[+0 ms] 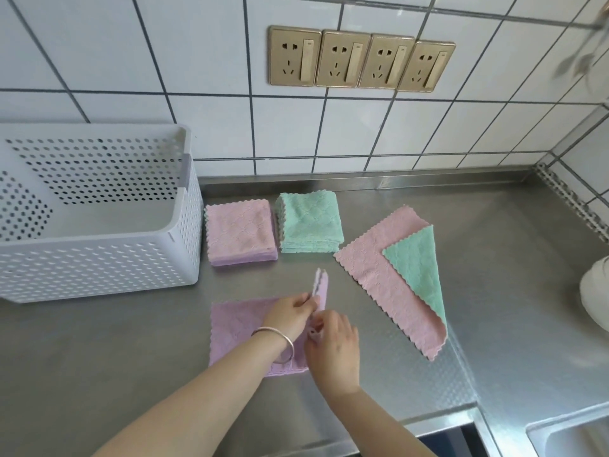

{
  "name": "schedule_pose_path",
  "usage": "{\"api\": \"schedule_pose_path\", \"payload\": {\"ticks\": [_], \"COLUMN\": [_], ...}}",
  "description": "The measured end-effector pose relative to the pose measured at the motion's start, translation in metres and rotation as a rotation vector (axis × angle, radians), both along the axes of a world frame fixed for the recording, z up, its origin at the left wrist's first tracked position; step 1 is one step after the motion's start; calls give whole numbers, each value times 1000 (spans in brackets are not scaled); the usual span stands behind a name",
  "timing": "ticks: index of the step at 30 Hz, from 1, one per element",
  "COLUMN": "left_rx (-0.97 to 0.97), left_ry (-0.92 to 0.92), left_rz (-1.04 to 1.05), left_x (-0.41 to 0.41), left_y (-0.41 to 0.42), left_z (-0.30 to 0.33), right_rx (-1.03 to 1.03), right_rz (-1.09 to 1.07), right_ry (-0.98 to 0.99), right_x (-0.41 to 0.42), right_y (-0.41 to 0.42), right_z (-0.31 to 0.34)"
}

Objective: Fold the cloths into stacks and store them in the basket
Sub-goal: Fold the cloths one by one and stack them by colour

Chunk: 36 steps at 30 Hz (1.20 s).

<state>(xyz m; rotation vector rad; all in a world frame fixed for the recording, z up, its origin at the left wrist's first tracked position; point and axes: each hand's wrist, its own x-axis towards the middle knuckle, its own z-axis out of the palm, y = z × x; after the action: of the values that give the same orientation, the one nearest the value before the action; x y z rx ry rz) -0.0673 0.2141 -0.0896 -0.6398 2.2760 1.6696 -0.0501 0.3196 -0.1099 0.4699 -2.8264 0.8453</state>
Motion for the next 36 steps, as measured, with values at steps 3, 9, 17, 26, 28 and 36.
{"api": "schedule_pose_path", "payload": {"ticks": [3, 9, 17, 26, 28, 36], "left_rx": [169, 72, -62, -134, -134, -296], "left_ry": [-63, -89, -62, -212, -229, -71], "left_rz": [142, 167, 337, 411, 454, 512], "left_x": [-1, 16, 51, 68, 71, 82], "left_y": [-10, -44, -76, -101, -101, -88], "left_z": [-1, -4, -20, -43, -46, -48], "right_rx": [-17, -76, 246, 475, 499, 542], "right_rz": [170, 488, 444, 516, 517, 542], "right_ry": [146, 255, -21, -144, -143, -201], "right_x": [4, 17, 18, 25, 25, 24], "right_y": [-15, -24, -30, -39, -39, -38], "right_z": [4, -7, -23, -45, -47, -53]}}
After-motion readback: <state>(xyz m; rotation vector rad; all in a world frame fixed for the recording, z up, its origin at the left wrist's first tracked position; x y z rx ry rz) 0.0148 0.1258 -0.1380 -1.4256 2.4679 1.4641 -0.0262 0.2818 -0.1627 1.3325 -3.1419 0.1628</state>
